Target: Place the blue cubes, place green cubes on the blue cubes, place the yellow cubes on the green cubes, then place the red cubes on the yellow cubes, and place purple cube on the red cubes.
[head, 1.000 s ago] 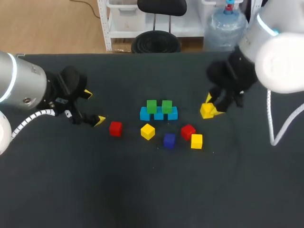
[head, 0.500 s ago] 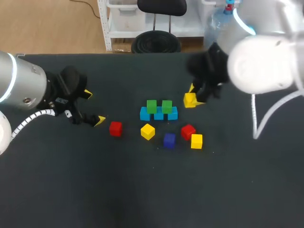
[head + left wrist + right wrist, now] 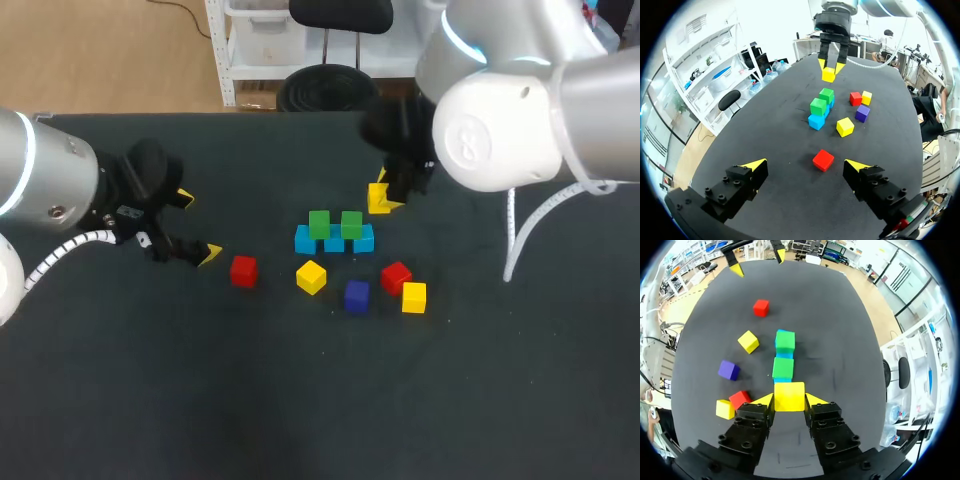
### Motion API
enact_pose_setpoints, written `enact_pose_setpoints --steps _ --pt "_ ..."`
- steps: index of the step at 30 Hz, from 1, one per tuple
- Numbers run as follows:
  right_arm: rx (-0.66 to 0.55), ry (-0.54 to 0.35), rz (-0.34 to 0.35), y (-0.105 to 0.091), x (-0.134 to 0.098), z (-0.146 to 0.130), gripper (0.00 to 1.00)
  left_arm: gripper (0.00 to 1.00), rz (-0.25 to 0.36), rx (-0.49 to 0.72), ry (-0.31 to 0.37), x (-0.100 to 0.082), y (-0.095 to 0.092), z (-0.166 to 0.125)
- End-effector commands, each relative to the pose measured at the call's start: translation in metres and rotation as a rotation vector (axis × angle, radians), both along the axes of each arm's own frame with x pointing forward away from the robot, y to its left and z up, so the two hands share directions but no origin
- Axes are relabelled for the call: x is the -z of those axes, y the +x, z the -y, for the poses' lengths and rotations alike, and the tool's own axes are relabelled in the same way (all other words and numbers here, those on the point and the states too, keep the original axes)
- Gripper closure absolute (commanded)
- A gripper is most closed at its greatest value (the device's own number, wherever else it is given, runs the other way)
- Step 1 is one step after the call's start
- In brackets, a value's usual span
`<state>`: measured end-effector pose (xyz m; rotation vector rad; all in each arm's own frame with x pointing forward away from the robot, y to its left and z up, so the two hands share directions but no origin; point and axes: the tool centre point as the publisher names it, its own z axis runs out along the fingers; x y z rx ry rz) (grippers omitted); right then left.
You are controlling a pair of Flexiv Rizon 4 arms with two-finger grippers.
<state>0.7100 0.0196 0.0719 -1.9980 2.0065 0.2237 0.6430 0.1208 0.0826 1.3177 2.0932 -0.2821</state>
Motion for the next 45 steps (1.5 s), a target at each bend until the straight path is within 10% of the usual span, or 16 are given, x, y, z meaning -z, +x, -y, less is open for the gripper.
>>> enact_pose_setpoints --steps 1,45 --pt "0.007 -0.008 0.005 -0.001 -0.002 -0.004 1.00 0.00 0.002 0.002 -0.004 0.001 0.000 -0.001" --pt "0.009 0.061 -0.049 -0.007 0.001 -0.056 1.00 0.00 0.002 0.002 -0.004 0.001 0.000 -0.001"
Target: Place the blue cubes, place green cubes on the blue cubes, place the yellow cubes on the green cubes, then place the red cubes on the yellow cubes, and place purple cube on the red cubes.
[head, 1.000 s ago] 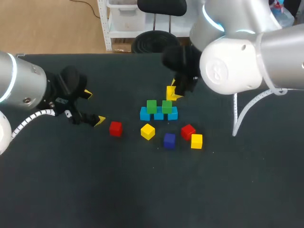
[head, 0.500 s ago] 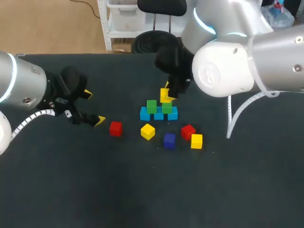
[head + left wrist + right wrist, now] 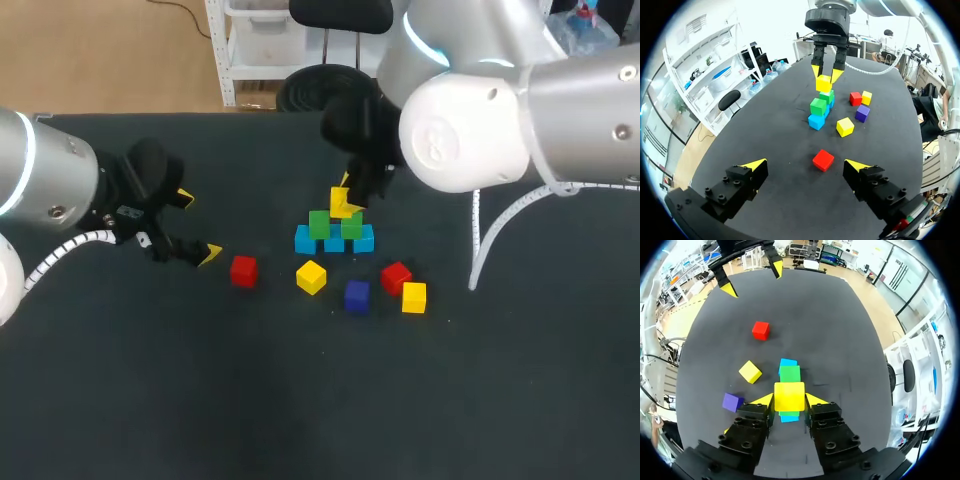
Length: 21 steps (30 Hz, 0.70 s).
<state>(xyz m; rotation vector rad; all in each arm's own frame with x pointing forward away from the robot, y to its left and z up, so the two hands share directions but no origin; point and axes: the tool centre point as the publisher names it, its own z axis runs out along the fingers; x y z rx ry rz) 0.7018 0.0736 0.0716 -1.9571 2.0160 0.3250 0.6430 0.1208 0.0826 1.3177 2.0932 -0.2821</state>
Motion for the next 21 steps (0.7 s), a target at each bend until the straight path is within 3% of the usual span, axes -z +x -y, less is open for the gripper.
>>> enact_pose_setpoints --steps 1,21 --pt "-0.008 -0.001 -0.004 0.001 0.001 -0.003 1.00 0.00 0.002 0.002 -0.004 0.001 0.000 -0.001" --pt "-0.011 -0.025 -0.015 0.001 0.014 -0.003 1.00 0.00 0.002 0.002 -0.004 0.001 0.000 -0.001"
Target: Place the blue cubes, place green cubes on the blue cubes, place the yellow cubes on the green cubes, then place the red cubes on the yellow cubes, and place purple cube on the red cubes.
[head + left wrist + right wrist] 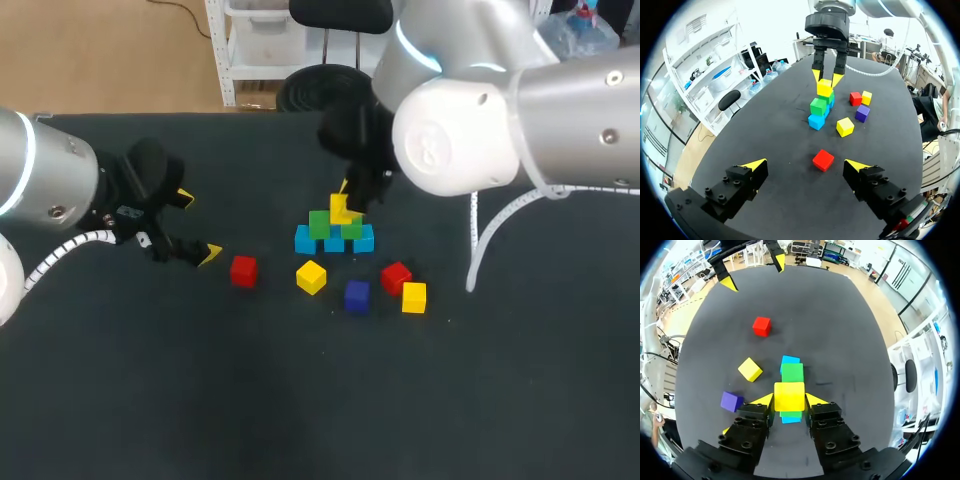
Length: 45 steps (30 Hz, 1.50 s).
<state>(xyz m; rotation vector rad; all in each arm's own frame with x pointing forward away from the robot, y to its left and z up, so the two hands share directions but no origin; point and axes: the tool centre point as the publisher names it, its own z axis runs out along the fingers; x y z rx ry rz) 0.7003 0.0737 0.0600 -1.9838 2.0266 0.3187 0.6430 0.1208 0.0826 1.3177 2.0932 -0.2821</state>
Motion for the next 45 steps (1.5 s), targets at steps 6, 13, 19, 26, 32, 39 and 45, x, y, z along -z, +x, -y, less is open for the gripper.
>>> enact_pose_setpoints --steps 6,13,19,26,32,39,45 --pt "-0.004 -0.009 -0.001 0.0029 0.0040 -0.0041 1.00 0.00 0.002 0.002 -0.004 0.0007 0.0000 -0.0009" --pt "-0.003 -0.011 0.003 0.0037 0.0034 -0.0034 1.00 0.00 0.002 0.002 -0.004 0.0007 0.0000 -0.0009" --pt "-0.005 -0.013 0.007 0.0040 0.0037 -0.0037 1.00 0.00 0.002 0.002 -0.004 0.0007 0.0000 -0.0009" --pt "-0.006 -0.012 0.007 0.0035 0.0038 -0.0051 1.00 0.00 0.002 0.002 -0.004 0.0007 0.0000 -0.0009" --pt "-0.006 -0.011 0.009 0.0037 0.0037 -0.0057 1.00 0.00 0.002 0.002 -0.004 0.0007 0.0000 -0.0009" --pt "-0.009 -0.011 0.010 0.0038 0.0034 -0.0067 1.00 0.00 0.002 0.002 -0.004 0.0007 0.0000 -0.0009" --pt "-0.007 -0.014 0.010 0.0039 0.0035 -0.0064 1.00 0.00 0.002 0.002 -0.004 0.0007 0.0000 -0.0009"
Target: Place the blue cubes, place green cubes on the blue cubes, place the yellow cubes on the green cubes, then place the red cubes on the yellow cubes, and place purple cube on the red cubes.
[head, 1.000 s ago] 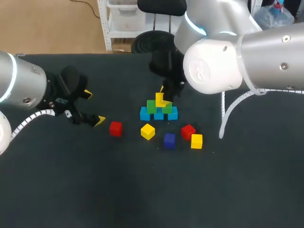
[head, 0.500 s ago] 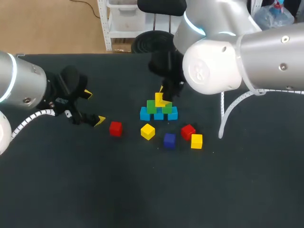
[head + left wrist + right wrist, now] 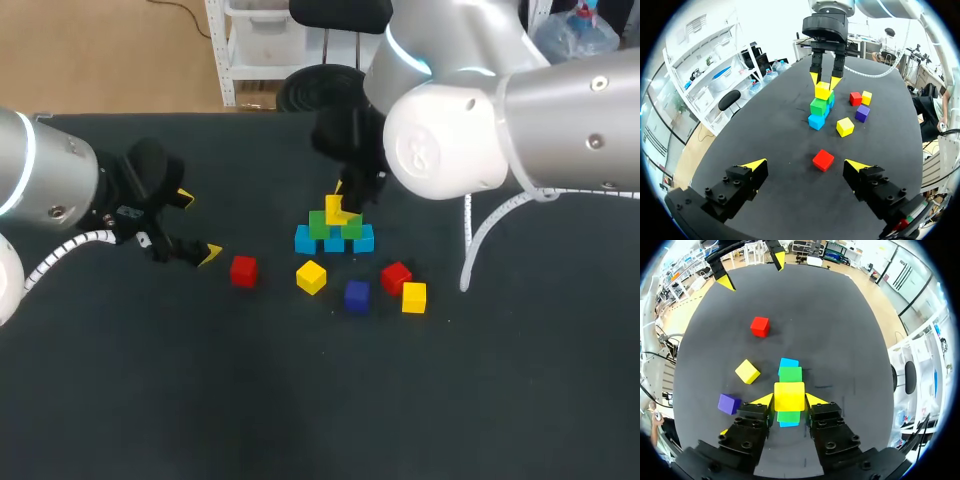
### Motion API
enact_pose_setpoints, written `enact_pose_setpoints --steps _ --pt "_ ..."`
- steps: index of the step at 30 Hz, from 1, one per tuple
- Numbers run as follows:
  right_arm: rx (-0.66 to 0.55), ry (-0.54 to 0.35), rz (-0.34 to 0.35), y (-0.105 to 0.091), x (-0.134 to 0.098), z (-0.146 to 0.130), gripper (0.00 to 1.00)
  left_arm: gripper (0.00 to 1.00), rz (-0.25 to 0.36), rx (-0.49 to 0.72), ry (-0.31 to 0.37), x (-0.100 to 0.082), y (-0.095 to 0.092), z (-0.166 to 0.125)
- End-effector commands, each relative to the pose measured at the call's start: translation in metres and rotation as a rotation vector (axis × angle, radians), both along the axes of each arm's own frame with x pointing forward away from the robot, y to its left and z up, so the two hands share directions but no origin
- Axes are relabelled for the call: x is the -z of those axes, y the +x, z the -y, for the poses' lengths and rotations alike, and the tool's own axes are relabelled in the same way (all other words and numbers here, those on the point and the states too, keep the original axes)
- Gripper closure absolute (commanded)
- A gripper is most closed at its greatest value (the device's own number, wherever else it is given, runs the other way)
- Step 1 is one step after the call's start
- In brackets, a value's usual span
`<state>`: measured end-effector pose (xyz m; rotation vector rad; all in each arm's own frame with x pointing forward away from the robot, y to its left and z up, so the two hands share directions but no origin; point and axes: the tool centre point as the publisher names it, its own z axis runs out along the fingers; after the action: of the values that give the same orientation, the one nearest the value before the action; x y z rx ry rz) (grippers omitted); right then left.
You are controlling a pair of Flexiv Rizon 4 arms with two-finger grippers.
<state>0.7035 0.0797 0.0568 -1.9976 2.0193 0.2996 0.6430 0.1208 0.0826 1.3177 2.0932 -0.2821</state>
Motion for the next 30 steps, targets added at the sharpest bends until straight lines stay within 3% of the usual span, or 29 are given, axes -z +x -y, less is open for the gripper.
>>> enact_pose_setpoints --steps 1,9,11,18,28,30 --pt "0.002 -0.003 0.001 0.0009 0.0004 -0.0002 1.00 0.00 0.002 0.002 -0.004 0.0007 0.0000 -0.0009" --pt "0.005 -0.007 -0.001 0.0018 0.0010 0.0000 1.00 0.00 0.002 0.002 -0.004 0.0007 0.0000 -0.0009" --pt "0.004 -0.008 -0.002 0.0019 0.0011 -0.0001 0.90 0.00 0.002 0.002 -0.004 0.0007 0.0000 -0.0009" --pt "0.004 -0.008 -0.003 0.0017 0.0012 -0.0003 0.85 0.00 0.002 0.002 -0.004 0.0007 0.0000 -0.0009" --pt "0.006 -0.011 -0.003 0.0024 0.0015 0.0000 0.55 0.00 0.002 0.002 -0.004 0.0007 0.0000 -0.0009" --pt "0.006 -0.012 -0.003 0.0024 0.0015 0.0001 0.54 0.00 0.002 0.002 -0.004 0.0007 0.0000 -0.0009"
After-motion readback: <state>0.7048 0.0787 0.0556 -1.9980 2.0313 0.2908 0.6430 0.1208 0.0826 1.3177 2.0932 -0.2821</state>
